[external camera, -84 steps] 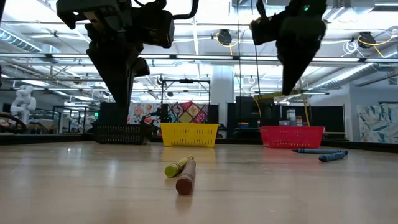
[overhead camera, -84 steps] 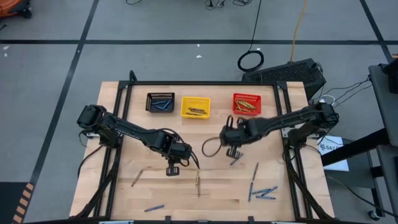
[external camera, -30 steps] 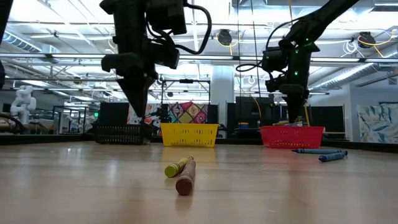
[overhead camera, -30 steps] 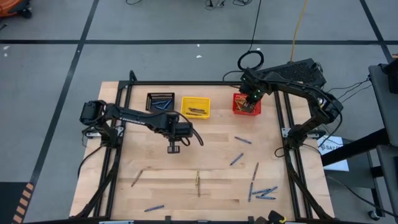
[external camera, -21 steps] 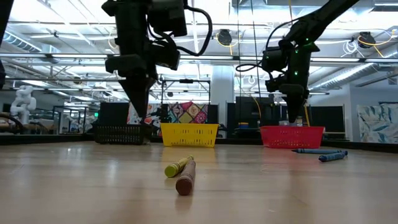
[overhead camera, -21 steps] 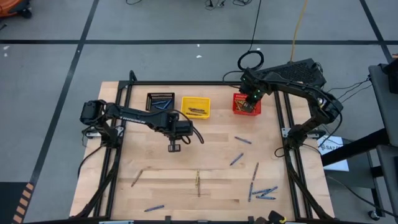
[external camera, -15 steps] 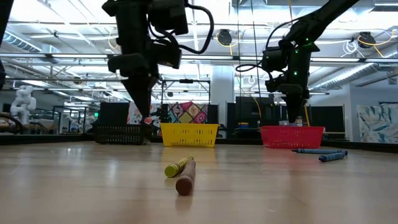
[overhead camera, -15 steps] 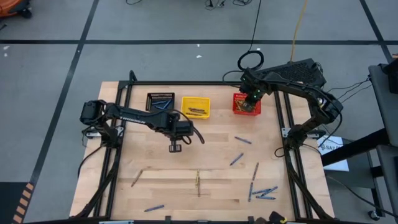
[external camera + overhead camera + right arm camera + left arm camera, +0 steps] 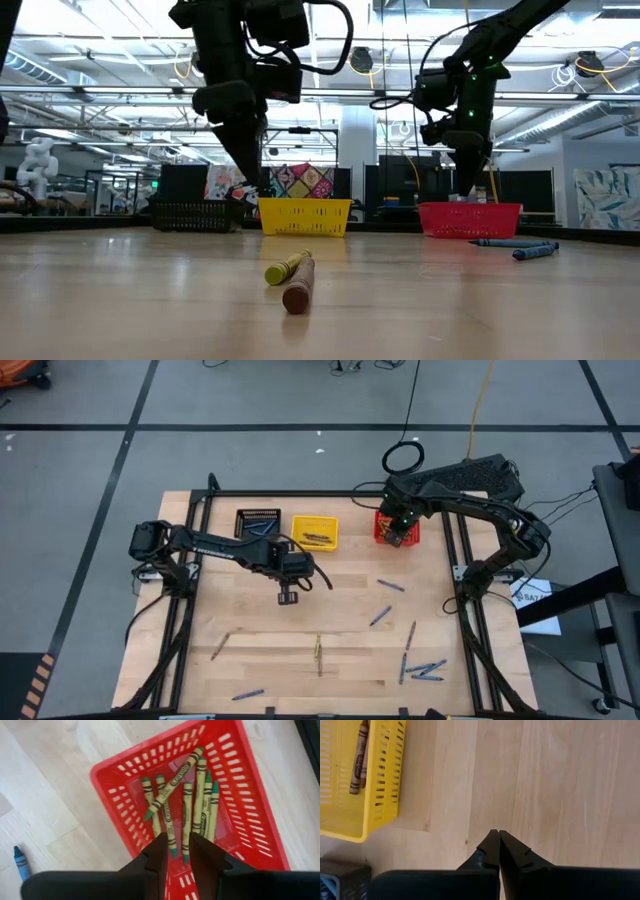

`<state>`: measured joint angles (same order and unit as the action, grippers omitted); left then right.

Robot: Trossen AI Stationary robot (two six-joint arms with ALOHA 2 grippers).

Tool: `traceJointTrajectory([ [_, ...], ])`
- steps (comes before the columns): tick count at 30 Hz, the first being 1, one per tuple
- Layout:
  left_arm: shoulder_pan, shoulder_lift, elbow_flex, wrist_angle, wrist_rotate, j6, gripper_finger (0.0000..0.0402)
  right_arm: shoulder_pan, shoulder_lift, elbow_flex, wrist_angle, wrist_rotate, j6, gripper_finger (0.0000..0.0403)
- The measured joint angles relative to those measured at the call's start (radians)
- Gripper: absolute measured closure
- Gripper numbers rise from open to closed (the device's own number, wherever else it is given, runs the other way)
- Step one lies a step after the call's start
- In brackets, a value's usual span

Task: Sort crayons
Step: Put the left brown crayon into the yellow bin

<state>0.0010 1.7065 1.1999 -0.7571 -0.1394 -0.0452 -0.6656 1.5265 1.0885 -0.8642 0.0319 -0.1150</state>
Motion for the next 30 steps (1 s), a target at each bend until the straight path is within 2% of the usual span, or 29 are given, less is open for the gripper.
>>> traceJointTrajectory([
  [5,0.003,0.0,0.0,-0.003,0.0,0.0,0.0391,0.022,0.0,0.0,0.0,0.011,-0.001,0.0337],
  [11,0.012,0.0,0.0,0.0,-0.01,0.002,0.0351,0.041,0.0,0.0,0.0,0.125,-0.002,0.0336],
  [16,0.012,0.0,0.0,0.0,-0.021,-0.011,0.0324,0.051,0.0,0.0,-0.001,0.126,0.011,0.0336],
  [22,-0.013,0.0,0.0,-0.104,0.008,-0.291,0.032,0.066,0.0,0.0,-0.016,0.127,0.091,0.0336],
  [26,-0.084,0.0,-0.009,-0.224,0.007,-0.352,0.032,0.079,0.0,0.0,-0.038,0.126,0.096,0.0336],
  [30,-0.17,0.0,-0.04,-0.258,0.004,-0.483,0.032,0.093,0.0,0.0,-0.054,0.125,0.096,0.0337],
])
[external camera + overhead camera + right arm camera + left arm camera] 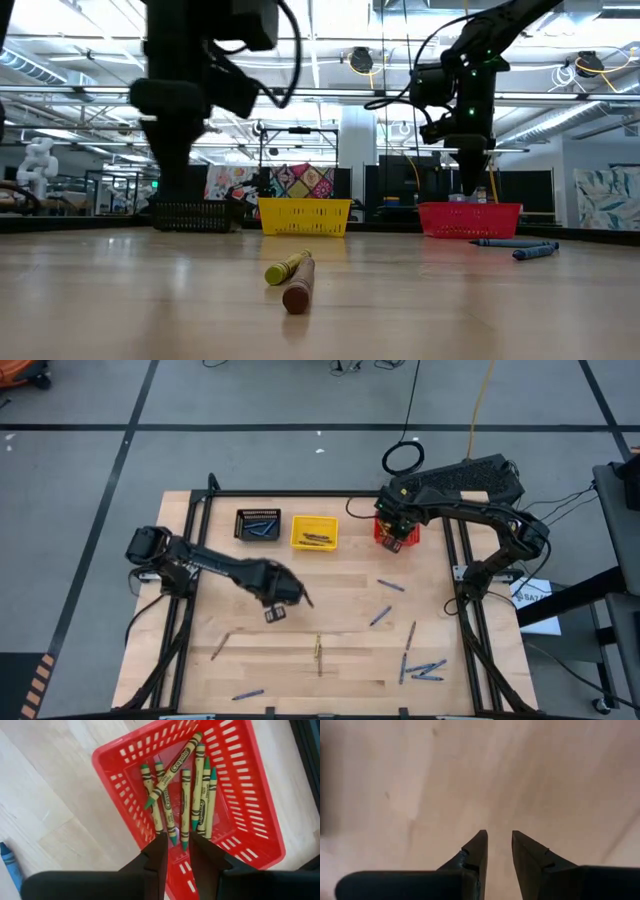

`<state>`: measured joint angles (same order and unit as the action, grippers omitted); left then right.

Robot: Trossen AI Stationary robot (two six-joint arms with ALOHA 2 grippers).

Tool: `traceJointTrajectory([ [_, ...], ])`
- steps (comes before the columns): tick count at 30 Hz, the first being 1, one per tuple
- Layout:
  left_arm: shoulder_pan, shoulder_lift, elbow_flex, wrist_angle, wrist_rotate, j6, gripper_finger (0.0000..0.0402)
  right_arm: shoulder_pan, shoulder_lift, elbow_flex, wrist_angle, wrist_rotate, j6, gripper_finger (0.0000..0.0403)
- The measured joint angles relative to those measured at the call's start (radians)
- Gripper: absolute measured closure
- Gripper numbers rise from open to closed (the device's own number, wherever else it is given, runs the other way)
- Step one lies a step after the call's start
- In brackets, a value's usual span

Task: Sort crayons
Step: Put the left brown crayon into the yellow bin

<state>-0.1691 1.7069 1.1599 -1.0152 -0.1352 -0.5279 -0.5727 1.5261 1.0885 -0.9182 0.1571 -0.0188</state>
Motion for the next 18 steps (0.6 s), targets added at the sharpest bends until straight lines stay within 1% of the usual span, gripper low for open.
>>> traceJointTrajectory([
  [6,-0.109,0.0,-0.007,-0.011,0.001,-0.155,0.032,0.019,0.0,0.0,0.0,0.0,0.001,0.0337],
  [13,-0.26,0.0,-0.007,-0.174,0.0,-0.426,0.032,0.053,0.0,0.0,0.0,-0.001,0.03,0.0337],
  [18,-0.383,-0.011,-0.006,-0.189,0.016,-0.611,0.032,0.074,0.0,0.0,0.001,-0.001,0.03,0.0337],
])
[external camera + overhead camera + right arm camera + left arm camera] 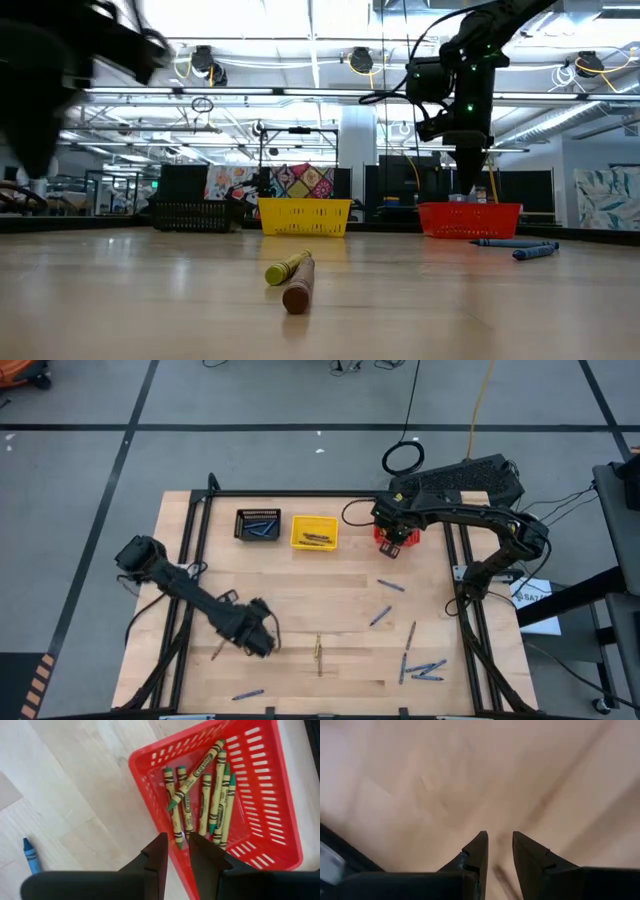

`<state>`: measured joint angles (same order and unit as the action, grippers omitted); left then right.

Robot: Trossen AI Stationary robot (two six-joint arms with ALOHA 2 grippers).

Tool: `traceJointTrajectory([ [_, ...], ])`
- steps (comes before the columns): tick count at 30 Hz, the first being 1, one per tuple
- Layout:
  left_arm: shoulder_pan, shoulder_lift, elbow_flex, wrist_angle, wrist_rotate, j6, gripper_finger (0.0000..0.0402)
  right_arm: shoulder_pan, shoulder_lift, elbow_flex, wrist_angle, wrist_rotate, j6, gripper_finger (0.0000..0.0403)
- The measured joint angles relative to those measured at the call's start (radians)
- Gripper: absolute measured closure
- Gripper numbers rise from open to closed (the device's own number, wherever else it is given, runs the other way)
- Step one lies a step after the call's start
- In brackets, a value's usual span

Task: Sort crayons
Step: Put the left brown crayon into the yellow bin

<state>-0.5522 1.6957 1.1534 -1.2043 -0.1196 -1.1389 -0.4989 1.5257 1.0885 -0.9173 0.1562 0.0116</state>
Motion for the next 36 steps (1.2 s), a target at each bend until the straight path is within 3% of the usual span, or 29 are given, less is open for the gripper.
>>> traceJointTrajectory([
  [10,-0.165,-0.005,0.0,0.001,0.112,-0.363,0.032,0.038,0.0,0.0,0.011,0.0,0.013,0.0337],
  [21,-0.315,-0.005,0.0,0.004,0.117,-0.719,0.032,0.084,0.0,0.0,0.013,-0.003,0.034,0.0337],
  [28,-0.379,-0.004,0.0,0.008,0.117,-0.844,0.032,0.119,0.0,0.0,0.013,-0.003,0.06,0.0337],
  [36,-0.406,-0.004,0.0,-0.02,0.12,-0.844,0.032,0.162,0.0,0.0,0.017,-0.003,0.068,0.0337],
])
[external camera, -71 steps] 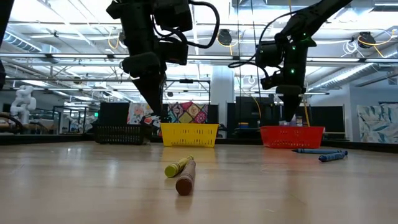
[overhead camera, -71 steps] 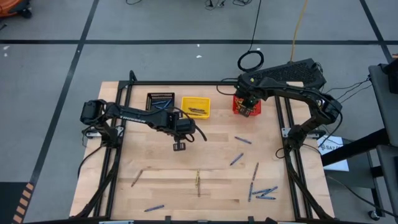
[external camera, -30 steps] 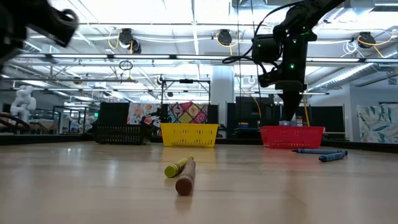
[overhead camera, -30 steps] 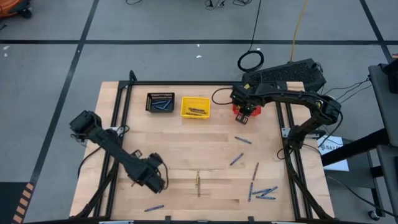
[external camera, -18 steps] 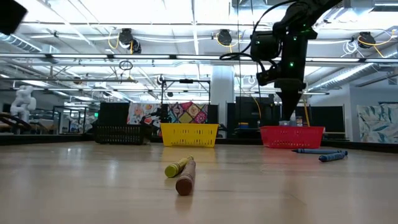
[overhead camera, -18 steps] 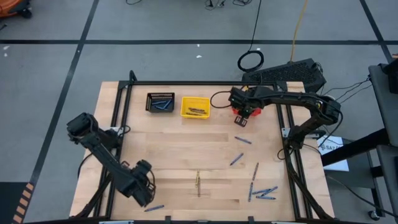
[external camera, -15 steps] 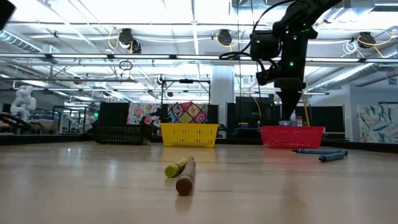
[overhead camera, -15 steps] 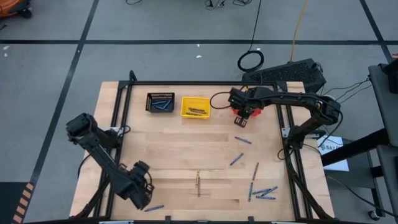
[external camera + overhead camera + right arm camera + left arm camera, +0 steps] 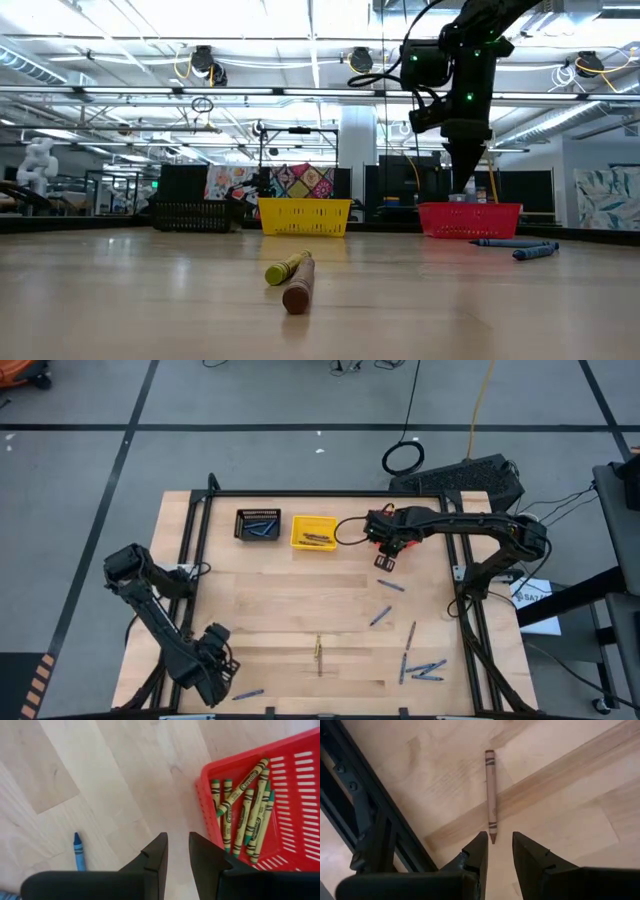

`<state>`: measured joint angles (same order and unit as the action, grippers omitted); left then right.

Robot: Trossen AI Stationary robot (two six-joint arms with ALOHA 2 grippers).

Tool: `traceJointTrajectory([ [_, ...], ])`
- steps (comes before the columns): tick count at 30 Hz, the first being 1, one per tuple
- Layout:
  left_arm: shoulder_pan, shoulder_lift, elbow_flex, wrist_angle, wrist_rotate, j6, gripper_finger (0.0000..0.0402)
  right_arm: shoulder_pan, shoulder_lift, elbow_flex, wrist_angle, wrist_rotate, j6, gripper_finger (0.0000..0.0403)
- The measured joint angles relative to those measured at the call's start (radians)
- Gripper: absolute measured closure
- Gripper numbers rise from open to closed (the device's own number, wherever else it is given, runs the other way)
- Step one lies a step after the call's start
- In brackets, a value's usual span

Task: Sort crayons
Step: Put the left brown crayon into the yellow bin

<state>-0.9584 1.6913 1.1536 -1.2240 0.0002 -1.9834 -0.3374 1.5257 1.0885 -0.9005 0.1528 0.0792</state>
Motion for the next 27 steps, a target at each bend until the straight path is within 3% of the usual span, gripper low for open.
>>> traceJointTrajectory([
  [27,0.0,0.001,0.0,0.007,-0.001,0.036,0.032,0.085,0.0,0.0,0.007,0.001,0.057,0.0337],
])
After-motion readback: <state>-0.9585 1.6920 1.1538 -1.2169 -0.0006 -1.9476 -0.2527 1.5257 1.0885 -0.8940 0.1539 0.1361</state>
